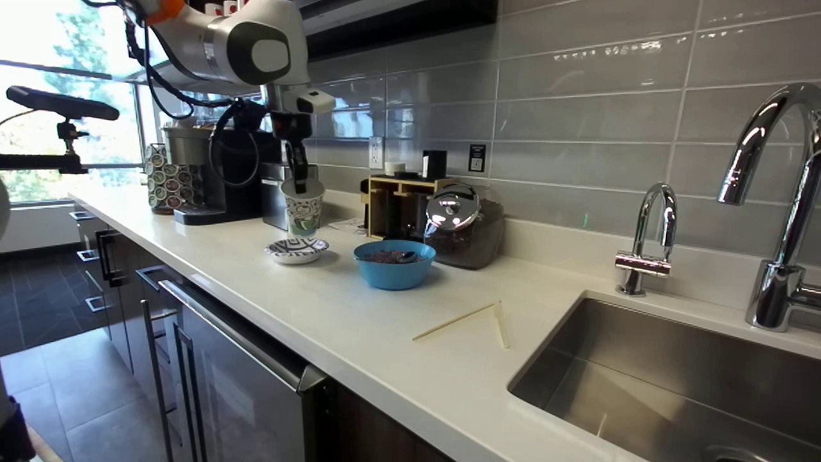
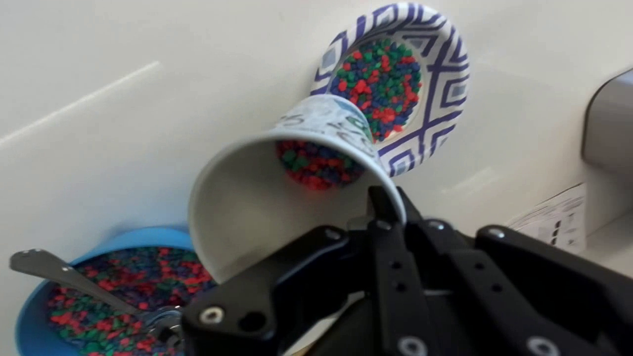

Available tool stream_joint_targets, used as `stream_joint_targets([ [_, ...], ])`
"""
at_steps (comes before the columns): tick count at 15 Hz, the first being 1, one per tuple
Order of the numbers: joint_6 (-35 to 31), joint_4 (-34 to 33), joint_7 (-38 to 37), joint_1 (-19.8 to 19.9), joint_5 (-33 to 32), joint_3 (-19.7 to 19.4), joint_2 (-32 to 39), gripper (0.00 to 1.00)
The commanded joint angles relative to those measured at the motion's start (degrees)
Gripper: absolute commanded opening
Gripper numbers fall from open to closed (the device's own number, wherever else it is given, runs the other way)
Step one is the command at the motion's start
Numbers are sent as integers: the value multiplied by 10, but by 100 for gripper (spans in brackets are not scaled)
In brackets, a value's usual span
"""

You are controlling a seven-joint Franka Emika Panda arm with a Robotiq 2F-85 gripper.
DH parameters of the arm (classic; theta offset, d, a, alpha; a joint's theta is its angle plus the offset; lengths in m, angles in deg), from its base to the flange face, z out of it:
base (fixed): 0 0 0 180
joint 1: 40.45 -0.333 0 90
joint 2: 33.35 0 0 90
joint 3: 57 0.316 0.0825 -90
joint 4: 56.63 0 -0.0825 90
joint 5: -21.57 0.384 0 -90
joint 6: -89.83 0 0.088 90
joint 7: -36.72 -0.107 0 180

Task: Pour the contents in the cup into the bowl

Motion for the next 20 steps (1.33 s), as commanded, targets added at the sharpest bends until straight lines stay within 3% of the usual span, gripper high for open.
stream_joint_targets([
  [1,-11,-2,130,-31,99,6,2,1],
  [5,11,-54,286,-64,223,-2,45,1],
  [8,45,-94,407,-68,333,-11,74,1],
  [14,215,-157,596,-12,489,-26,133,1],
  [20,385,-196,644,52,539,-39,197,1],
])
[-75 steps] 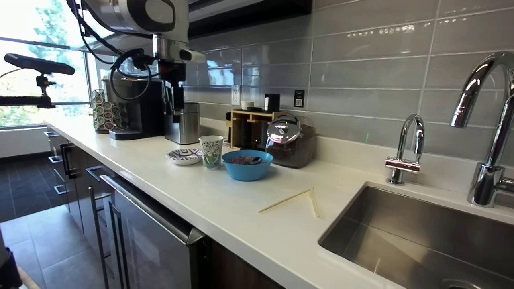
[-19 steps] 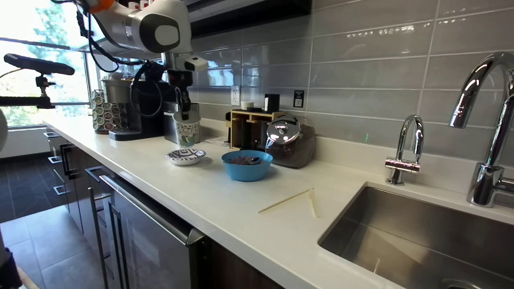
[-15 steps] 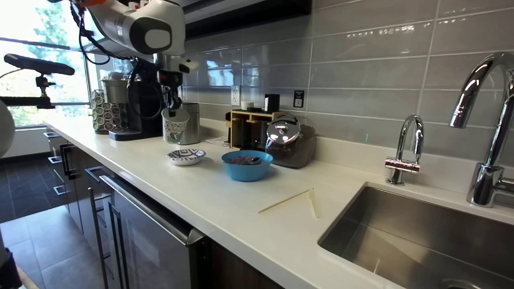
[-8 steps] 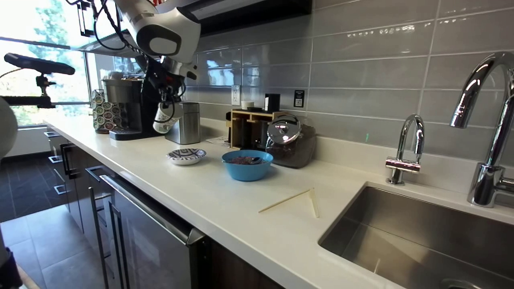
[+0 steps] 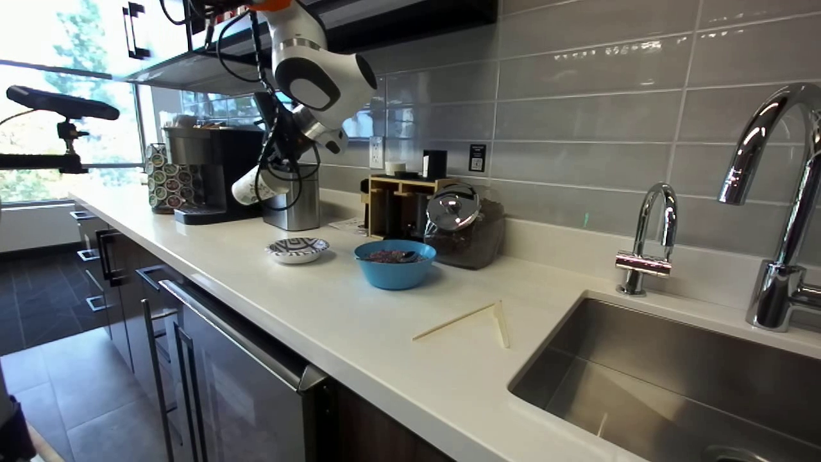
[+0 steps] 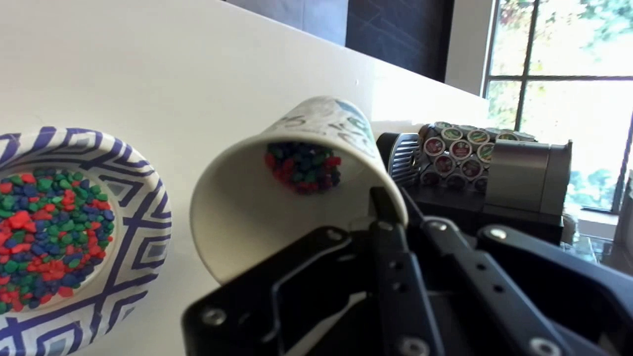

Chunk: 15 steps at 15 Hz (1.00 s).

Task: Pour the contents in the cup into the bowl

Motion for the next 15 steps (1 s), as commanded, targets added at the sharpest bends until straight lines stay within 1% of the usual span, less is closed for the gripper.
stream_joint_targets([
  [1,75,-33,21,28,30,-3,48,1],
  [3,99,-44,15,38,38,-1,69,1],
  [7,118,-65,-2,43,51,2,103,1],
  [8,90,-41,5,39,36,1,78,1],
  [9,90,-43,5,39,36,1,83,4],
  [14,90,-44,5,39,36,1,83,4],
  [15,115,-52,6,43,53,2,92,1],
])
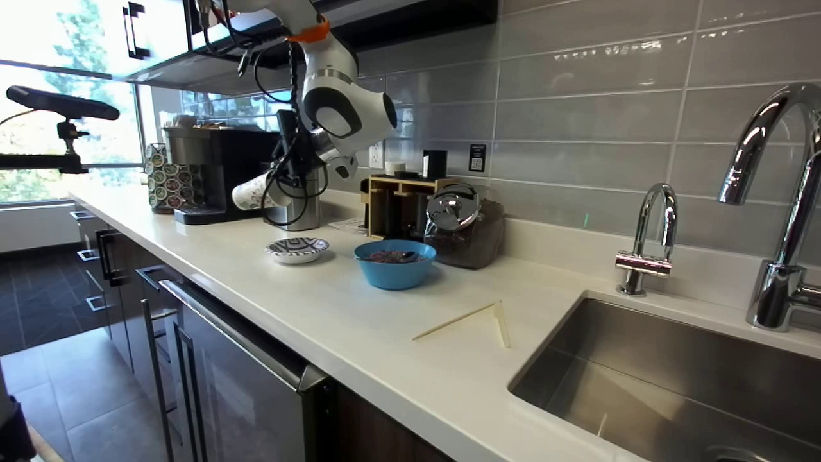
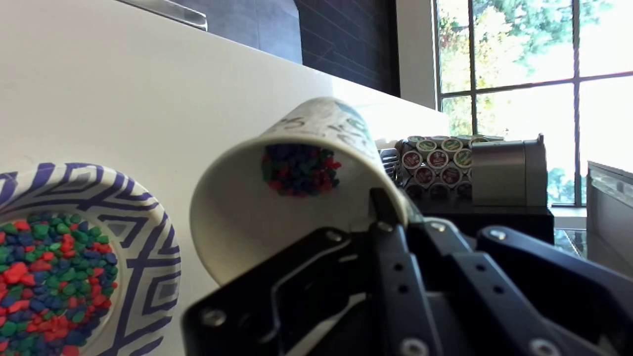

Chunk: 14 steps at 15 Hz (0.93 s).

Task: Pour the contents in the cup into the bowl

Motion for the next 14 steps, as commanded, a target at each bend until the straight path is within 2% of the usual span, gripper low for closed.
stream_joint_targets([
  [1,26,-14,7,9,24,4,14,1],
  [9,132,-48,12,38,117,-2,62,1],
  [14,155,-62,5,47,153,-8,97,1],
])
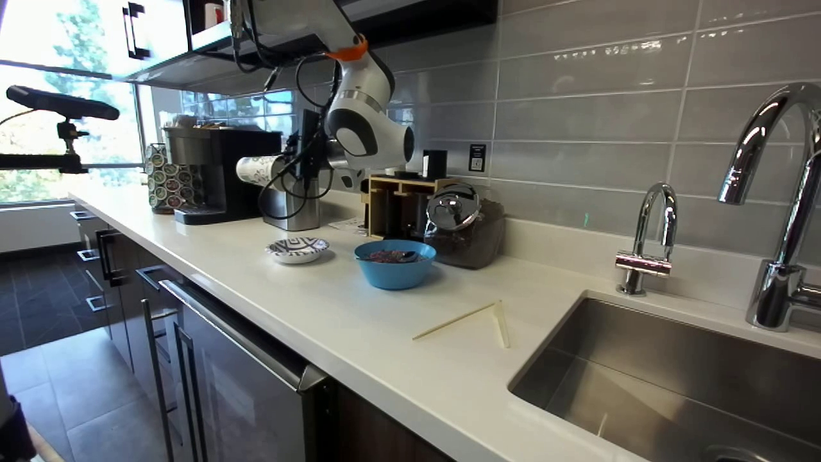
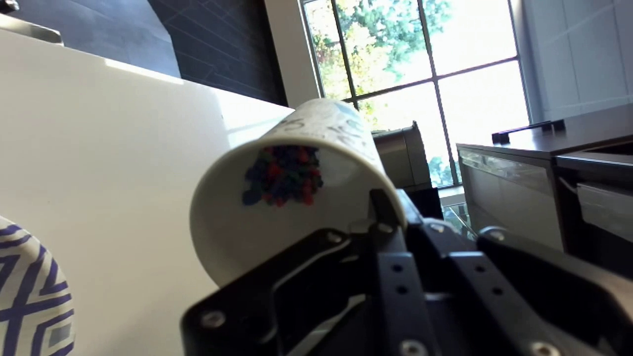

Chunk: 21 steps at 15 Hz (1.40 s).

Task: Pour the contents in the cup into the bowl

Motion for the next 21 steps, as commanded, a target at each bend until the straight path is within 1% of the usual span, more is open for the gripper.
stream_joint_targets([
  [1,30,-23,2,5,29,-6,38,1],
  [8,33,-35,-1,6,44,-5,73,1],
  [15,80,-47,-3,17,71,-6,102,1],
  [21,98,-55,-5,19,81,-9,116,1],
])
